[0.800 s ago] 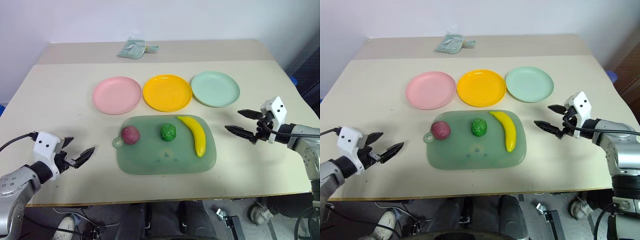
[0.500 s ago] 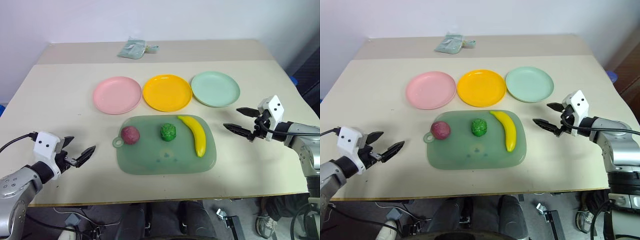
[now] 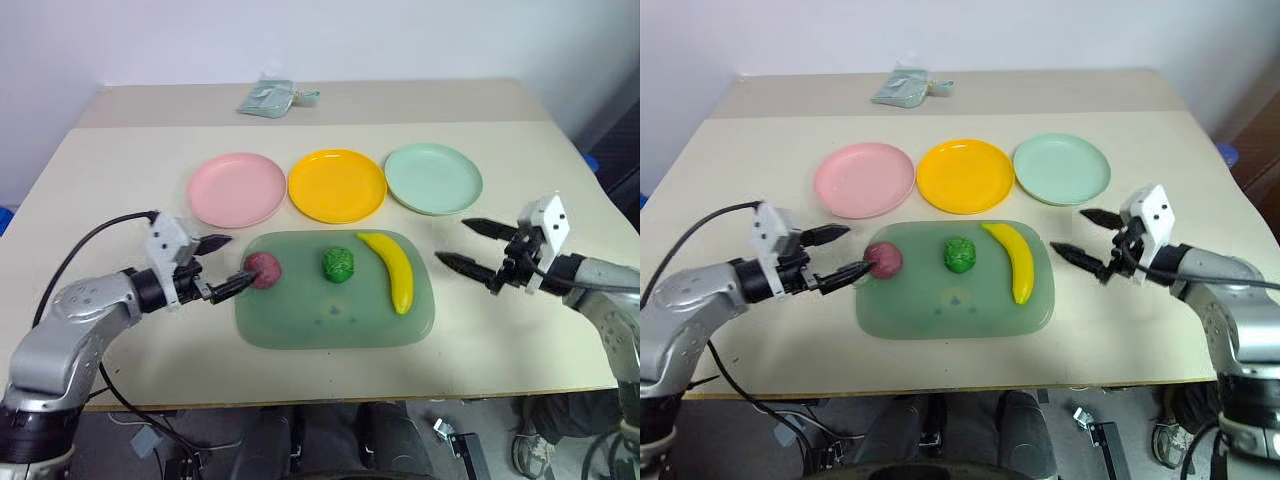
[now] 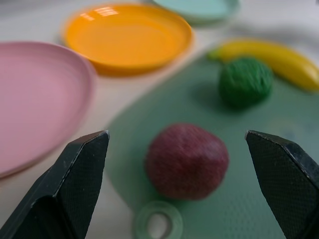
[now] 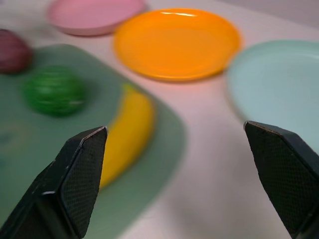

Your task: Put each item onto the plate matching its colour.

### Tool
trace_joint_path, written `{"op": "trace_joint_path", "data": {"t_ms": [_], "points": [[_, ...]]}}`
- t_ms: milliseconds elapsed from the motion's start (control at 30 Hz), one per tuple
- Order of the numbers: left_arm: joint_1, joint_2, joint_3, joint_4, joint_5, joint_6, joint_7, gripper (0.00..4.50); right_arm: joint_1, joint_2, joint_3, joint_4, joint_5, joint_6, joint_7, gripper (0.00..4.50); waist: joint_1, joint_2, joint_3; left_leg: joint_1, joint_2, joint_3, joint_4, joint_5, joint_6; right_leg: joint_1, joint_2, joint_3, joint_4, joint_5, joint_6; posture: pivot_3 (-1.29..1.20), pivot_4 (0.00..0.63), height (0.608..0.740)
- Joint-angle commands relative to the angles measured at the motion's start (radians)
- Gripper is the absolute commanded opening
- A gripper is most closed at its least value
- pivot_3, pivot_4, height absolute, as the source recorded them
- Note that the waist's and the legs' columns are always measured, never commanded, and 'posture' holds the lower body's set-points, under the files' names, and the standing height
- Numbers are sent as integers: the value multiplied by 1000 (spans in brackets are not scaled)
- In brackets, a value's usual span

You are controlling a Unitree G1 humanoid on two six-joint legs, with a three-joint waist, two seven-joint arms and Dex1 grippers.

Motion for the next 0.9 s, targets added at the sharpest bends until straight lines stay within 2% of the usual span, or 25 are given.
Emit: {"op": "trace_joint_path", "data": {"t_ms": [33, 100, 267, 367, 433, 467, 600, 767, 900], "points": [[-62, 29, -99, 61, 94, -61, -60, 4500, 59, 2, -46, -148, 64, 42, -28, 4477, 5, 0, 0, 0, 0, 0, 0, 0, 0, 0, 0, 0, 0, 0, 0, 0, 150, 740], [-100, 23, -149, 106, 139, -91, -76, 4500, 97, 10, -54, -195, 74, 51, -49, 4477, 7, 0, 0, 0, 0, 0, 0, 0, 0, 0, 0, 0, 0, 0, 0, 0, 150, 740], [-146, -11, -180, 175, 171, -122, -89, 4500, 142, 33, -55, -247, 86, 58, -97, 4477, 8, -1, 0, 0, 0, 0, 1, 0, 1, 1, 0, 0, 0, 0, 0, 0, 150, 740], [-146, -21, -173, 188, 174, -131, -98, 3657, 164, 37, -48, -269, 93, 61, -104, 4500, 8, -1, 0, 0, 0, 0, 1, 0, 1, 1, 0, 0, 0, 0, 0, 0, 150, 740], [-141, -28, -164, 191, 173, -136, -98, 2712, 175, 29, -38, -278, 89, 54, -96, 4500, 8, -1, 0, 0, 0, 0, 1, 0, 1, 1, 1, 0, 1, 0, 0, 0, 150, 740], [-146, -43, -148, 193, 163, -135, -83, 2375, 171, 26, -30, -273, 84, 48, -90, 4500, 8, -1, 0, 0, 0, 0, 1, 0, 1, 1, 1, 0, 1, 0, 0, 0, 150, 740], [-202, -130, -54, 244, 148, -142, 45, 2375, 137, 32, 6, -253, 63, 28, -87, 4500, 10, -1, 0, 0, 0, -1, 3, 0, 2, 1, 1, 0, 1, 0, 1, 0, 150, 740], [-400, -236, -42, 482, 328, -163, 380, 2375, 69, 54, 69, -198, 21, -12, -92, 4500, 11, -2, 1, -1, 0, -3, 8, -1, 3, 3, 2, -1, 3, 0, 1, 0, 150, 740], [-527, -314, -42, 647, 374, -183, 497, 2375, 31, 74, 107, -188, 16, -27, -85, 4500, 11, -2, 1, -2, -1, -3, 10, -3, 5, 3, 2, -1, 4, 0, 1, 0, 150, 740]]}}
